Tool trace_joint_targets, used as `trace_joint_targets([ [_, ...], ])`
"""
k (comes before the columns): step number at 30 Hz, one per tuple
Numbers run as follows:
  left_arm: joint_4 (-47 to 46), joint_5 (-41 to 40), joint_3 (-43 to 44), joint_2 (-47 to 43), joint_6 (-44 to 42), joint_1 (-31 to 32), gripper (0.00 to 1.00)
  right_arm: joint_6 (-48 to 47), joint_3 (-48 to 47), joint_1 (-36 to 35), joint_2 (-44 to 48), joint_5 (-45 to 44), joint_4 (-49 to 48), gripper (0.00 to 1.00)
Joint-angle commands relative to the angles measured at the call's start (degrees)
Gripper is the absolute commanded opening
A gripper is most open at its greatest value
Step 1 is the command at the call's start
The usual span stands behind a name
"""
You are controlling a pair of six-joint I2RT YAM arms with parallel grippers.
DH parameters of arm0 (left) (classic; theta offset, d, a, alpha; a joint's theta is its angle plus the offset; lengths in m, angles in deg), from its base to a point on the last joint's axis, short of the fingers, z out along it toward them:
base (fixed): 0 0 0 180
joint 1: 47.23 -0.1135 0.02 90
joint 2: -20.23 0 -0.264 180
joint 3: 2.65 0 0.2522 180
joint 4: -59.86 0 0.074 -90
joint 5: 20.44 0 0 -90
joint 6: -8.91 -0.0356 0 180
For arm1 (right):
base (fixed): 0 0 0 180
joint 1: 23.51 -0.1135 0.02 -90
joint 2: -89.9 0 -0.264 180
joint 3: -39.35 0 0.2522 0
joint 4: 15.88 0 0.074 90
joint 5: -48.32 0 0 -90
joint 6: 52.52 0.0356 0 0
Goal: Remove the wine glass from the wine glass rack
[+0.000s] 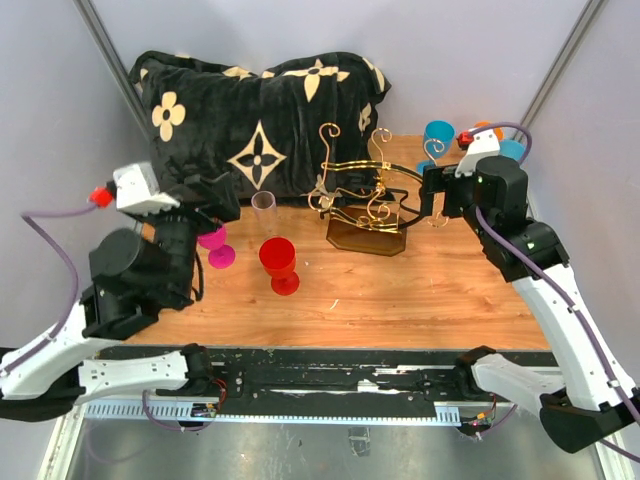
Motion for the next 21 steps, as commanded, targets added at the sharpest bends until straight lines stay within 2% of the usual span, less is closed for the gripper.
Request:
trace_joint_targets([
  [1,33.1,11.0,13.6,12.1,11.8,-8.5,1.0,7.8,1.3,5.2,0.6,7.3,1.8,0.98],
  [3,37.0,24.0,16.7,17.3,13.8,-18.3,1.0,8.3,2.3,5.7,1.0,8.2,1.0,0.98],
  [4,37.5,27.3,17.0,18.8,14.5,-21.8,1.0,8.6,2.6,5.8,1.1,8.4,1.0,0.98],
  [10,32.6,40.0,15.6,20.8,15.4,-33.6,1.0,7.3,4.6,6.0,1.9,9.5,-0.4,0.98],
  [13,32.1,43.1,16.1,21.6,15.6,-37.0,1.0,7.2,5.1,6.2,1.9,9.8,-0.9,0.98],
  [21,32.0,44.6,15.5,22.1,15.1,-37.6,1.0,7.3,4.5,6.7,1.9,8.8,-0.8,0.98],
])
